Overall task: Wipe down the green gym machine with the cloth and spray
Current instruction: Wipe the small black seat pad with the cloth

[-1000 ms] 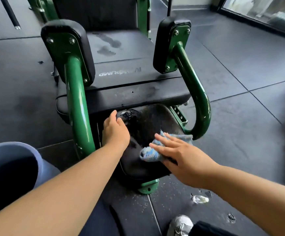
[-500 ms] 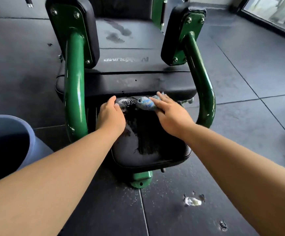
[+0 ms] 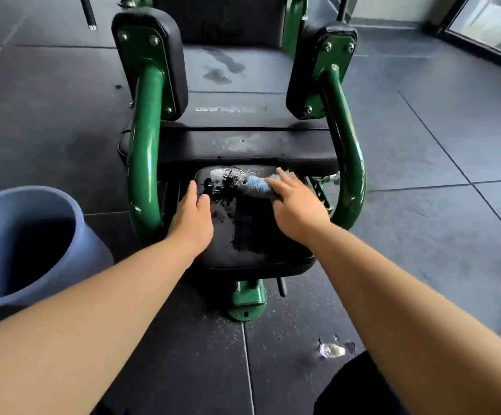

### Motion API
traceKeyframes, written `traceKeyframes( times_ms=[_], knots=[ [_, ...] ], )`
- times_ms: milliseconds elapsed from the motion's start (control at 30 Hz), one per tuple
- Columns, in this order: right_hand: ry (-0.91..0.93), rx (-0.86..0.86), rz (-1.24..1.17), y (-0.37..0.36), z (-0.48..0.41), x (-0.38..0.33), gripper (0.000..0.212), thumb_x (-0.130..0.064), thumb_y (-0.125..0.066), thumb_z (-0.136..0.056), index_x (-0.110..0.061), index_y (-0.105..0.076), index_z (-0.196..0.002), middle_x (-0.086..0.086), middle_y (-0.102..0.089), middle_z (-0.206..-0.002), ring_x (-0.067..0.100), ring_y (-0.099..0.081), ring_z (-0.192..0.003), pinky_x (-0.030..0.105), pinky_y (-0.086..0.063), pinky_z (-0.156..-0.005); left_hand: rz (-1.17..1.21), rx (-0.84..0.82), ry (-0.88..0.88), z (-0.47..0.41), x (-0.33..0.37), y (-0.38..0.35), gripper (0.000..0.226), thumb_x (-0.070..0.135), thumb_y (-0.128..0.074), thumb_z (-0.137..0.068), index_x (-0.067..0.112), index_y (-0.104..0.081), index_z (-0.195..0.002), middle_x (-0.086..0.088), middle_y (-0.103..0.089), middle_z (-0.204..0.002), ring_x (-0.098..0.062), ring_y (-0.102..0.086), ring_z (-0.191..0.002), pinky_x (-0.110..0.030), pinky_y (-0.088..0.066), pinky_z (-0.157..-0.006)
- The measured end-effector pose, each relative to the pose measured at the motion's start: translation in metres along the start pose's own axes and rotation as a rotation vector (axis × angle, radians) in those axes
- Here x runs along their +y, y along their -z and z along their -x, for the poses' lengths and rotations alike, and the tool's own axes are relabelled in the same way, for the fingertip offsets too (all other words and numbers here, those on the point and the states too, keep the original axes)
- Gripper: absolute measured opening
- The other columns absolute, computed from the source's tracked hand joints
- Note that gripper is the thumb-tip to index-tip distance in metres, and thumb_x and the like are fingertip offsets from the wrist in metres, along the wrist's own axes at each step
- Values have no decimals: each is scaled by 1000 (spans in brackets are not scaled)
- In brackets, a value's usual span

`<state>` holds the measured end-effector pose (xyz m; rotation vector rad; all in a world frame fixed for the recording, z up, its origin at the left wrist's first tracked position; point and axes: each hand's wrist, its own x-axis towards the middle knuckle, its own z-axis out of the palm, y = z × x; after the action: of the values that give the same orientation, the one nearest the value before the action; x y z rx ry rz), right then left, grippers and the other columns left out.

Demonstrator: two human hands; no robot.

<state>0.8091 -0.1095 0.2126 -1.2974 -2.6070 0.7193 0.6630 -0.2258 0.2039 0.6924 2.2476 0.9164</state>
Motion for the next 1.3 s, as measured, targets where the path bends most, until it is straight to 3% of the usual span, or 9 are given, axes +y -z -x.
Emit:
traceKeyframes(
  times_ms=[234,367,534,734,967,1101,1168,1234,1301],
  knots=[
    [298,-138,-45,10,126,5,52,-36,-23,-95,-37,-42,-144,-12,-19,-158,5,-10,-146,12,3,-114,65,94,28,1,1,-5,47,30,-27,-102,39,-29,-149,-6,-52,-139,-23,-47,-100,-28,-32,-84],
    [242,-119,17,9,32,3,45,-21,-38,-102,-36,-42,-144,-8,-23,-159,12,-17,-148,26,-15,-119,75,121,39,0,1,-4,46,32,-29,-103,41,-30,-147,-2,-50,-142,-24,-49,-109,-27,-32,-89],
    [102,-137,122,-7,-53,-15,61,-13,-38,-96,-40,-27,-150,-3,-9,-163,20,-6,-150,36,-15,-120,102,108,54,4,6,-4,45,33,-30,-103,44,-31,-146,4,-56,-92,-15,-44,-74,-26,-30,-76],
    [419,-151,32,4,84,-10,53,-57,-24,-94,-45,-40,-143,-8,-21,-160,19,-16,-149,23,-5,-116,157,106,24,1,1,-6,43,32,-31,-104,37,-34,-147,-1,-47,-144,-15,-45,-118,-16,-25,-87],
    [269,-177,33,-4,-30,-16,39,-38,-42,-102,-38,-47,-141,-6,-29,-157,18,-18,-148,33,-21,-117,319,9,14,-5,-14,-5,44,33,-31,-103,43,-29,-146,6,-34,-152,-12,-30,-139,-22,-19,-107],
    [170,-236,109,-17,-80,-38,44,-38,-30,-105,-40,-32,-148,-3,-13,-163,23,-2,-150,42,-5,-119,455,16,4,-9,-9,-3,44,31,-31,-104,39,-31,-147,10,-33,-152,-9,-29,-139,-21,-18,-107],
    [228,-336,-109,-7,-66,-34,44,-34,-32,-105,-40,-30,-149,-7,-12,-162,16,-5,-150,35,-3,-119,500,61,-42,-13,5,1,44,36,-30,-103,38,-30,-148,11,-32,-152,-9,-28,-140,-20,-18,-100],
    [184,-329,-461,11,-39,-21,48,-31,-40,-102,-44,-31,-147,-15,-26,-155,6,-22,-145,24,-15,-117,354,27,-239,-19,21,4,46,42,-34,-101,42,-29,-147,12,-26,-155,-6,-24,-141,-20,-17,-105],
    [19,-59,-562,22,-26,4,50,-27,-45,-98,-44,-36,-145,-17,-43,-141,6,-44,-130,19,-28,-106,-76,-96,-476,-29,34,3,47,47,-44,-97,45,-34,-144,13,-19,-158,-8,-14,-145,-27,-13,-116]
  ],
)
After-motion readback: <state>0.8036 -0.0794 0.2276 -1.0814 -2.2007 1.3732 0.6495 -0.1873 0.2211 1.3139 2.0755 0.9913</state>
